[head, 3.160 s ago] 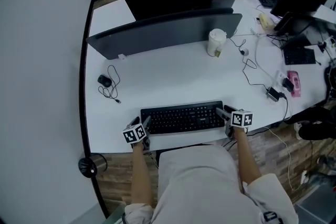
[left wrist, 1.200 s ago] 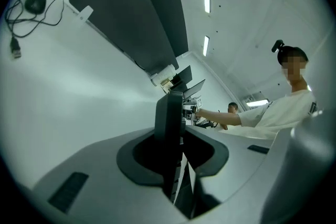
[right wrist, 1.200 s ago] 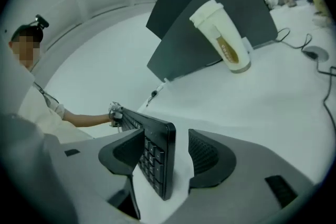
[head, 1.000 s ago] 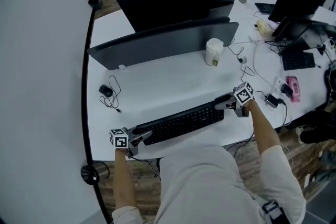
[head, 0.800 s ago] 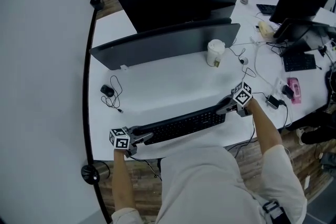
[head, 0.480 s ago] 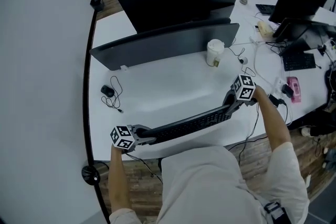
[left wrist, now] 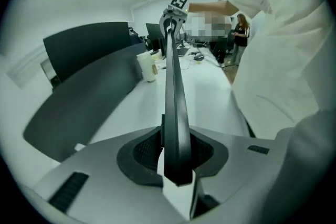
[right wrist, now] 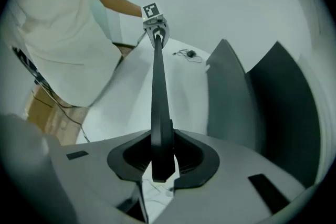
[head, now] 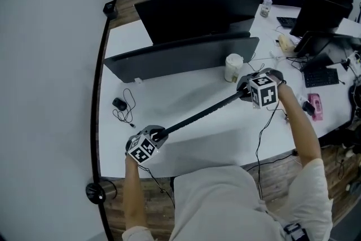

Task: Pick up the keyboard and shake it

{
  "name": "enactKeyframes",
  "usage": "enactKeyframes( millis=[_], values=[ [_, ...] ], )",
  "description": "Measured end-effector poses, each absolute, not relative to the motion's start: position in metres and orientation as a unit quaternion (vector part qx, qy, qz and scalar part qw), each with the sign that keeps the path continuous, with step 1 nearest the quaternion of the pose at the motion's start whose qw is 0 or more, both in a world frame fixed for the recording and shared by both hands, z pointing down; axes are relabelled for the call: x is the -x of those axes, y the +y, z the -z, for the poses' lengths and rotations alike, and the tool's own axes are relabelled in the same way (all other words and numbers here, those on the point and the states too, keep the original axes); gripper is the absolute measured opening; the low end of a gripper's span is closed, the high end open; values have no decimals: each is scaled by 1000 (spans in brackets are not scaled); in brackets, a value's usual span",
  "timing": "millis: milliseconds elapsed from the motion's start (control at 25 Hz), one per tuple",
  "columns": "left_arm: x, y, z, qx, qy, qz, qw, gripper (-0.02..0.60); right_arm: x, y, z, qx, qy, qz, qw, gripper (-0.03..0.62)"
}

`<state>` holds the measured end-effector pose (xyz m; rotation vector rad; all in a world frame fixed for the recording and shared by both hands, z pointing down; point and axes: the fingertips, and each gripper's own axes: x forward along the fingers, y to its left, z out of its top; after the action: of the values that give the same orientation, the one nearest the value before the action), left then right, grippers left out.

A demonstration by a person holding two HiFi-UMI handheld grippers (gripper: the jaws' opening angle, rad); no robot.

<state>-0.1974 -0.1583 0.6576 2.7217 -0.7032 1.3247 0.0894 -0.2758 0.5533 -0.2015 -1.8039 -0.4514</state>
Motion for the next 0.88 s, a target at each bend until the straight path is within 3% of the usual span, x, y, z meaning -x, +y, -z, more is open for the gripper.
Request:
enactKeyframes(
  millis=[160,440,880],
  values=[
    [232,-207,-634,-791,-355,-487,-105,110,-62,-321,-510,-20,-688,385,615,120],
    [258,-232,-566,-684,-520,-477,-184,112,-36,-350,-431,-194,-562,564,574,121],
    [244,-243,-517,-604,-680,-361,-207,112,-18,-318,-309,-287,-467,665,508,135]
  ],
)
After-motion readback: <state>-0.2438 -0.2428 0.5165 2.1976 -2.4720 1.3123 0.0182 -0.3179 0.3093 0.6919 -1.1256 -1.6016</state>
